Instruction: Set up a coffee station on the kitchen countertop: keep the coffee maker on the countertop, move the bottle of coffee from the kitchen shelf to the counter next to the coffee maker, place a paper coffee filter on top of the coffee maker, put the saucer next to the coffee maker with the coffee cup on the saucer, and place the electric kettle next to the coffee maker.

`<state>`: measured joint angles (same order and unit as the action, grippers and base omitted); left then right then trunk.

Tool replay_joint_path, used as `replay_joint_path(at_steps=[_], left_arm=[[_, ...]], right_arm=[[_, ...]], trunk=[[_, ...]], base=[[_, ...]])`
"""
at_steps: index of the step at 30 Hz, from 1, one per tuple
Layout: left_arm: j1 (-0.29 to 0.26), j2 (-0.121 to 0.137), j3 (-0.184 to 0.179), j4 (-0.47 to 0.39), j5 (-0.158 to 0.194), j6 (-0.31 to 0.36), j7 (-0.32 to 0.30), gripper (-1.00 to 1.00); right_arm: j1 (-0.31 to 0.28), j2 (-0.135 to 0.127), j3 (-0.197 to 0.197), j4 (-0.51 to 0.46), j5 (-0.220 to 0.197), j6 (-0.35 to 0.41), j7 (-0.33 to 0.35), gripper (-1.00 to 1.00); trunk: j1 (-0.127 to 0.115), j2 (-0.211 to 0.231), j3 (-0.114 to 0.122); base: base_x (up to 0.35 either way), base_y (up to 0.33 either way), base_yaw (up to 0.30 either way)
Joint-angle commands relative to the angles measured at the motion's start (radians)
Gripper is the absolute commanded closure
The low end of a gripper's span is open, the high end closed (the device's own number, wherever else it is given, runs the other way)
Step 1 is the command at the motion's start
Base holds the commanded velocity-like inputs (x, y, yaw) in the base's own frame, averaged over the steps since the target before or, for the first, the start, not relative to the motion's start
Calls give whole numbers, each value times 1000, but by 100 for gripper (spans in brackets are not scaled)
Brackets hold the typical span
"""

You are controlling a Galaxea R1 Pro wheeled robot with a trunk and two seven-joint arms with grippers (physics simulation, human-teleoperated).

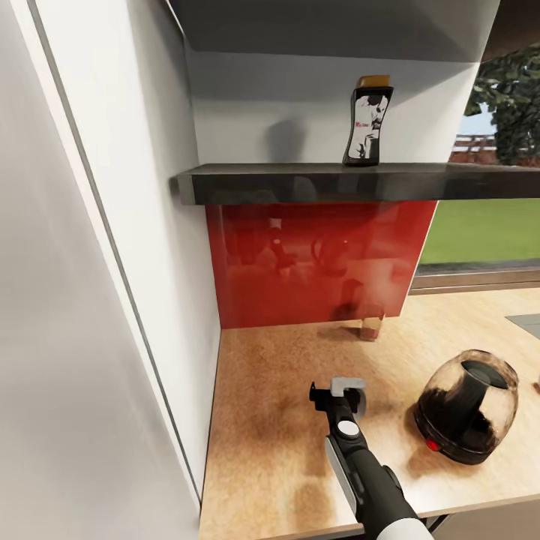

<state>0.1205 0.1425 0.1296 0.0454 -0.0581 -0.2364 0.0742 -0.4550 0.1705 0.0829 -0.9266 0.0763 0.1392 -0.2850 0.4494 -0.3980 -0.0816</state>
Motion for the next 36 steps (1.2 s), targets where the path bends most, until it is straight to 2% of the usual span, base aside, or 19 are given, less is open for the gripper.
replay_joint_path(at_steps=[1,3,6,9,28,30,34,36], left_arm=[[-1,0,7,2,-6,-6,2,-100],[-1,0,7,2,-6,-6,2,-100],[-1,0,7,2,-6,-6,2,-100],[-1,0,7,2,-6,-6,2,-100],[-1,0,7,2,-6,-6,2,-100],[-1,0,7,2,-6,-6,2,-100],[-1,0,7,2,-6,-6,2,-100],[-1,0,7,2,-6,-6,2,-100]], right_arm=[[-1,0,2,-1,8,10,-7,-100],[-1,0,2,0,7,9,-18,-100],[-1,0,2,0,6,9,-78,-100],[-1,0,1,1,6,8,-98,-100],[-1,2,1,5,2,8,-106,-100],[-1,2,-10,6,2,8,-105,-100],[-1,1,-107,8,2,9,-104,-100],[-1,1,-134,9,2,9,-104,-100]], trunk=[[1,-2,-2],[1,-2,-2],[1,-2,-2],[1,-2,-2],[1,-2,-2],[1,-2,-2],[1,-2,-2],[1,-2,-2]], base=[[4,1,0],[1,0,0],[0,0,0],[0,0,0],[0,0,0],[0,0,0],[0,0,0],[0,0,0]])
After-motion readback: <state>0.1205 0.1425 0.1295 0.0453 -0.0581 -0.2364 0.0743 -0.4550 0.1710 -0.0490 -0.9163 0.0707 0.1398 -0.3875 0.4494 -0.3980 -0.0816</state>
